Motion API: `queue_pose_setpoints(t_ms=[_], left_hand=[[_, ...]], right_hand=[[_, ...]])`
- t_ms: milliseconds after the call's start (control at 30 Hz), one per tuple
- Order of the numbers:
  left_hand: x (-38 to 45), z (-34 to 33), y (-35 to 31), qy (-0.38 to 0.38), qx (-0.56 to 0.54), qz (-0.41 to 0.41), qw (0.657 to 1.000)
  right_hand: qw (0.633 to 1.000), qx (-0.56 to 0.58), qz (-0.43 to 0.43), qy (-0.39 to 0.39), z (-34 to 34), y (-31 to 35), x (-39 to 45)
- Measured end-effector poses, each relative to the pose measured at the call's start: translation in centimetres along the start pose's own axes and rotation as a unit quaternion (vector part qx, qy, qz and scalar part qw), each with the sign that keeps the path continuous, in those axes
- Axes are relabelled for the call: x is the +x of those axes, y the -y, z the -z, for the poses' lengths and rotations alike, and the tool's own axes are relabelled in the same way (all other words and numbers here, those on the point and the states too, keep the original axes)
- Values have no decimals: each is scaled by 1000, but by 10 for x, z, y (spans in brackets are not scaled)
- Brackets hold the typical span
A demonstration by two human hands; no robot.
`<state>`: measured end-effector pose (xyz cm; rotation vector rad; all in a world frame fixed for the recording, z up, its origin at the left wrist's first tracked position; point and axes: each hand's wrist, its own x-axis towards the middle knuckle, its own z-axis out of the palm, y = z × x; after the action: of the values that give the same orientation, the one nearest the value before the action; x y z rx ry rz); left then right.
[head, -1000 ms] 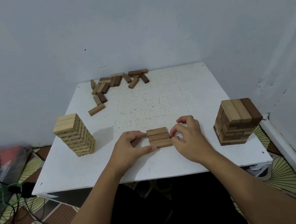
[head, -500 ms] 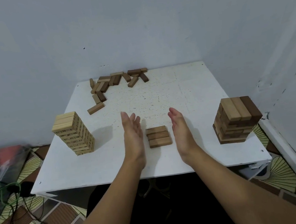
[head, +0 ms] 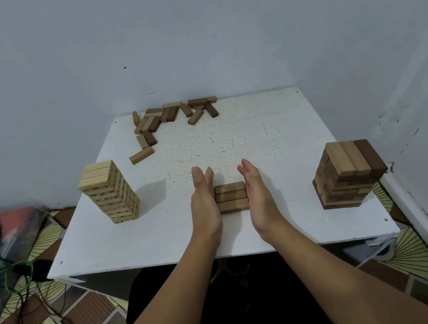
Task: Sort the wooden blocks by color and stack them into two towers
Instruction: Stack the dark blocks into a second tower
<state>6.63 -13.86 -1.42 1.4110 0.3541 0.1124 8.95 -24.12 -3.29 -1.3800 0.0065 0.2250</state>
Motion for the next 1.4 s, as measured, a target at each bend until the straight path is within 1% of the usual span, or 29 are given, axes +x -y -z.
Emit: queue_pose_setpoints(t_ms=[100,133,200,233,267,333,367,400,433,467,633,800,933,1067,1167,1400], left_hand=[[1,4,-3,5,29,-1,1000],[2,10,-5,4,66,-19,998],[8,29,-13,25,183,-57,981],[13,39,-18,58,242,-57,967],[17,52,-23,102,296,-40,949],[26,70,-32,182,395,4,901],[30,76,-34,205,433,17,878],[34,78,-35,215,458,24,862],[36,78,-36,218,472,28,854],[39,77,-35,217,479,29,850],[44,72,-28,199,491,-8,848],[45,76,-23,199,483,-32,852],[47,77,-28,191,466,-49,862],[46,78,-48,174,453,-88,870],[42,76,-74,161,451,-120,870],[32,54,-117,155,434,-174,870]], right_hand=[[999,-35,12,9,4,5,-1],[997,-70,23,11,8,10,-2],[983,-173,51,14,22,22,-3],[970,-236,54,31,30,29,-2],[952,-297,45,63,39,36,-1],[901,-408,4,149,53,49,4],[872,-455,-12,182,57,52,6],[849,-488,-20,202,60,56,8],[837,-506,-23,209,61,57,10],[833,-511,-25,210,62,58,12],[820,-534,-12,204,62,53,17],[819,-540,3,195,59,51,19],[826,-532,39,182,55,56,19],[828,-528,89,169,48,76,18],[825,-528,125,158,43,97,17],[800,-560,187,113,49,148,4]])
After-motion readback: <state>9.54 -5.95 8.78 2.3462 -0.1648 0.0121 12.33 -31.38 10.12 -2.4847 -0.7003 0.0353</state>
